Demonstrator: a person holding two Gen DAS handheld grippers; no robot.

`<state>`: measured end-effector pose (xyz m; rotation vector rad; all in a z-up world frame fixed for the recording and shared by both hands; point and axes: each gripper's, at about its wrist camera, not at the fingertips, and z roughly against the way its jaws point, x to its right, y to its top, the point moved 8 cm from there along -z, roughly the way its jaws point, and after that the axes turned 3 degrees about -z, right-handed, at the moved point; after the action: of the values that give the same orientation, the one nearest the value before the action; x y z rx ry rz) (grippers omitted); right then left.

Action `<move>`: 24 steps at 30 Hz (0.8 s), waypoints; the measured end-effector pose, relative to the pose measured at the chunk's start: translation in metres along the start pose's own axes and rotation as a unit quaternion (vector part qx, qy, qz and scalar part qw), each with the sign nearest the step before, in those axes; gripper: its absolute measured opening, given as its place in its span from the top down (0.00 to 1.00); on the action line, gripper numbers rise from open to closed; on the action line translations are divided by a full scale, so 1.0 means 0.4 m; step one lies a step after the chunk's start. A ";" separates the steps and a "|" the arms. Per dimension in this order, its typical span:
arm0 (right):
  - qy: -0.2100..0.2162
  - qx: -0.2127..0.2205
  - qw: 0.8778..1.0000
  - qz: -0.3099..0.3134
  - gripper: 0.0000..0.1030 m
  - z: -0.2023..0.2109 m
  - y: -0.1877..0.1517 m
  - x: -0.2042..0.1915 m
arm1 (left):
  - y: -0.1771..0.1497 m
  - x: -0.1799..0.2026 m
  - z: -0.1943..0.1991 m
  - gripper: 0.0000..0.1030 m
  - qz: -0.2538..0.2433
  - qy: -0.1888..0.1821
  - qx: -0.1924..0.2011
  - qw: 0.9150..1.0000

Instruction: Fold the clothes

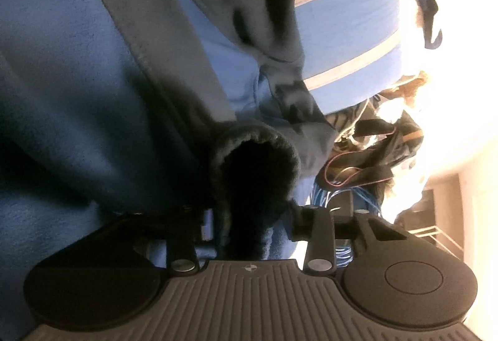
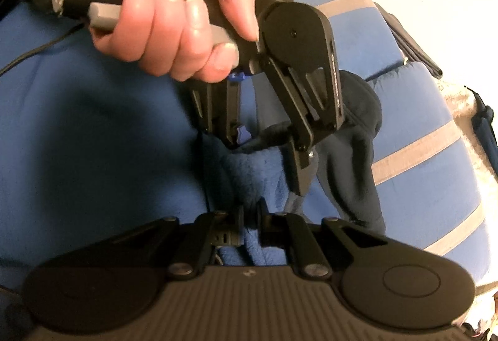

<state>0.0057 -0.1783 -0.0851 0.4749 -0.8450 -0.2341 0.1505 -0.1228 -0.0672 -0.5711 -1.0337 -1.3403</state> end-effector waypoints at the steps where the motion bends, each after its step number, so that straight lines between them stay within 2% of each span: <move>1: -0.002 0.000 1.000 0.004 0.91 -0.001 0.000 0.000 | 0.002 0.000 0.008 0.79 -0.001 -0.003 0.003 1.000; 2: -0.013 0.004 1.000 0.007 0.72 -0.005 0.001 0.007 | 0.005 0.002 0.015 0.80 -0.002 -0.007 0.007 1.000; 3: -0.024 0.004 1.000 0.000 0.69 0.001 -0.001 0.012 | 0.009 0.009 0.022 0.82 -0.005 -0.017 0.014 1.000; 4: -0.035 0.005 0.999 -0.008 0.60 0.007 -0.004 0.017 | 0.014 0.018 0.026 0.82 -0.008 -0.028 0.019 0.999; 5: -0.046 0.005 0.999 -0.015 0.46 0.013 -0.006 0.022 | 0.019 0.029 0.034 0.83 -0.012 -0.040 0.025 0.999; 6: -0.055 0.006 0.998 -0.028 0.37 0.020 -0.012 0.034 | 0.022 0.041 0.041 0.83 -0.016 -0.051 0.030 0.998; 7: -0.064 0.007 0.997 -0.040 0.25 0.028 -0.019 0.045 | 0.025 0.057 0.049 0.83 -0.024 -0.063 0.033 0.997; 10: -0.090 0.004 0.992 -0.085 0.19 0.057 -0.049 0.090 | 0.037 0.106 0.074 0.83 -0.050 -0.093 0.048 0.993; 14: -0.110 0.002 0.981 -0.158 0.02 0.125 -0.114 0.164 | 0.055 0.188 0.111 0.83 -0.081 -0.106 0.074 0.988; 19: -0.111 -0.036 0.964 -0.241 0.00 0.159 -0.218 0.260 | 0.089 0.357 0.147 0.83 -0.112 -0.116 0.098 0.982; 22: -0.086 -0.050 0.945 -0.312 0.00 0.138 -0.275 0.318 | 0.116 0.476 0.163 0.84 -0.130 -0.124 0.118 0.977; 24: -0.071 -0.049 0.922 -0.377 0.00 0.131 -0.321 0.345 | 0.137 0.557 0.178 0.84 -0.138 -0.135 0.131 0.972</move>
<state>0.0533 -0.3588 -0.0272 0.6806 -0.7533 -1.0296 0.1636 -0.1658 0.1687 -0.4278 -1.5326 -1.3596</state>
